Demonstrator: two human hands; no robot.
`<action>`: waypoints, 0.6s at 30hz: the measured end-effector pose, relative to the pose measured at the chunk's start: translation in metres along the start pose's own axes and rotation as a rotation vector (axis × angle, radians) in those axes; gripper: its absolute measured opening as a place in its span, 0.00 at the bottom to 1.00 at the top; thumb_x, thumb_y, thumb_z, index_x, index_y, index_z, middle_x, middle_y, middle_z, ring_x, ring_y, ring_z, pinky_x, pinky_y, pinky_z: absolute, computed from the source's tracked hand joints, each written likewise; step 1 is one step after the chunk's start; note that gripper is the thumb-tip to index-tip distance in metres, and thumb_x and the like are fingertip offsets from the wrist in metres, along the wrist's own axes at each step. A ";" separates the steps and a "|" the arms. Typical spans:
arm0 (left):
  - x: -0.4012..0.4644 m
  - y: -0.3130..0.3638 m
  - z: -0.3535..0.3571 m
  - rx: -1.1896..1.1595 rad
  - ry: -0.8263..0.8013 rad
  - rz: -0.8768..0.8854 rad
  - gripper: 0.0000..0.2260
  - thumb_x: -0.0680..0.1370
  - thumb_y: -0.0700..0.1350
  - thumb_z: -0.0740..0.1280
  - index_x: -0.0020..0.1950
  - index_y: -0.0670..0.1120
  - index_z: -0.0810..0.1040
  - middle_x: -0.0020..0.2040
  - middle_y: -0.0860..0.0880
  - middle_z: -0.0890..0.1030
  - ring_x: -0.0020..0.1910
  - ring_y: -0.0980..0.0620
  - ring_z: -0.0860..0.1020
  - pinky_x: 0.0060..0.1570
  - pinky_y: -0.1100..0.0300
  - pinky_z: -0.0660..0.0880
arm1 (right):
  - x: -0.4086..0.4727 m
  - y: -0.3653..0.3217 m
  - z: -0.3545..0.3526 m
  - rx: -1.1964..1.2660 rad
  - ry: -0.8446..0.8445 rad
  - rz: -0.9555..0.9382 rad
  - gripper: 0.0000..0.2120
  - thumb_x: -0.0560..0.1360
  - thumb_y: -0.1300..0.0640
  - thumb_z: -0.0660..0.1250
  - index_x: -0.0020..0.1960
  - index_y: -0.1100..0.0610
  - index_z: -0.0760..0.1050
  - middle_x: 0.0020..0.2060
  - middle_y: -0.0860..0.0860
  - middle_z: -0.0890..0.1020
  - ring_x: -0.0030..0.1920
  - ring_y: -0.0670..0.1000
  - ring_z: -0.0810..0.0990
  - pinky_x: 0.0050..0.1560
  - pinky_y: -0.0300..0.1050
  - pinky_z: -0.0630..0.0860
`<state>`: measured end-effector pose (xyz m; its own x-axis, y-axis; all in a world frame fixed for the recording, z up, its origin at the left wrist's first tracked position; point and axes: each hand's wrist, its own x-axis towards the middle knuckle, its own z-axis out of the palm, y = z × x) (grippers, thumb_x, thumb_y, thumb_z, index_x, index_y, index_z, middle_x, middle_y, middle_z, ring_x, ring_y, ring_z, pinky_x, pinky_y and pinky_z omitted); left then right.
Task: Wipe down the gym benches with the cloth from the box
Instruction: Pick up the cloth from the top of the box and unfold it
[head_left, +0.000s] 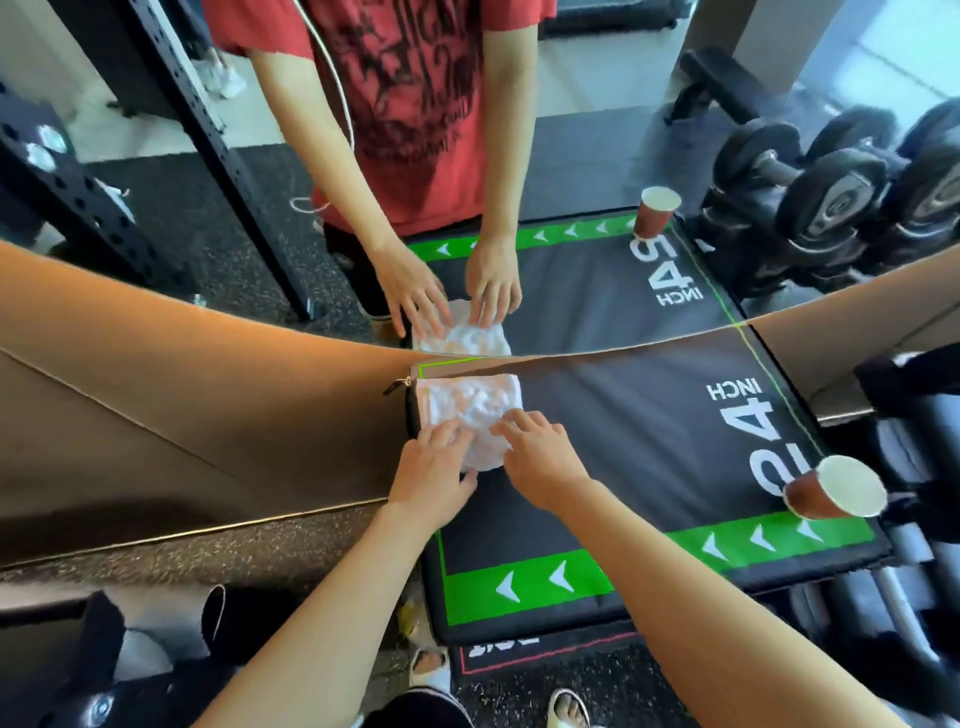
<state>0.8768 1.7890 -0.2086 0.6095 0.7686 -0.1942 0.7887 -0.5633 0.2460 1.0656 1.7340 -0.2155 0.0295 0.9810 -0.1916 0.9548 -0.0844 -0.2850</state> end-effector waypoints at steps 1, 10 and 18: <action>0.001 -0.003 0.000 -0.010 0.009 0.028 0.23 0.79 0.52 0.68 0.74 0.51 0.73 0.77 0.50 0.70 0.72 0.43 0.70 0.65 0.48 0.74 | -0.002 -0.002 0.001 0.004 0.011 0.017 0.22 0.79 0.56 0.63 0.73 0.49 0.71 0.71 0.47 0.71 0.68 0.55 0.70 0.60 0.53 0.71; -0.013 -0.013 0.005 -0.071 0.049 0.249 0.19 0.74 0.49 0.72 0.65 0.51 0.79 0.69 0.51 0.75 0.65 0.43 0.74 0.57 0.47 0.77 | -0.053 -0.025 0.019 0.038 0.096 0.190 0.19 0.78 0.55 0.63 0.68 0.51 0.74 0.67 0.47 0.74 0.64 0.56 0.72 0.57 0.53 0.71; -0.060 0.009 0.027 -0.183 0.039 0.417 0.18 0.73 0.44 0.73 0.63 0.50 0.80 0.71 0.51 0.77 0.70 0.44 0.73 0.65 0.44 0.74 | -0.139 -0.027 0.040 0.040 0.156 0.229 0.17 0.77 0.49 0.65 0.65 0.49 0.76 0.62 0.47 0.76 0.59 0.55 0.74 0.58 0.55 0.71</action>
<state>0.8499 1.7296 -0.2208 0.8660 0.5000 -0.0082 0.4473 -0.7672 0.4598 1.0237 1.5925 -0.2190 0.2916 0.9503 -0.1093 0.9057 -0.3111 -0.2879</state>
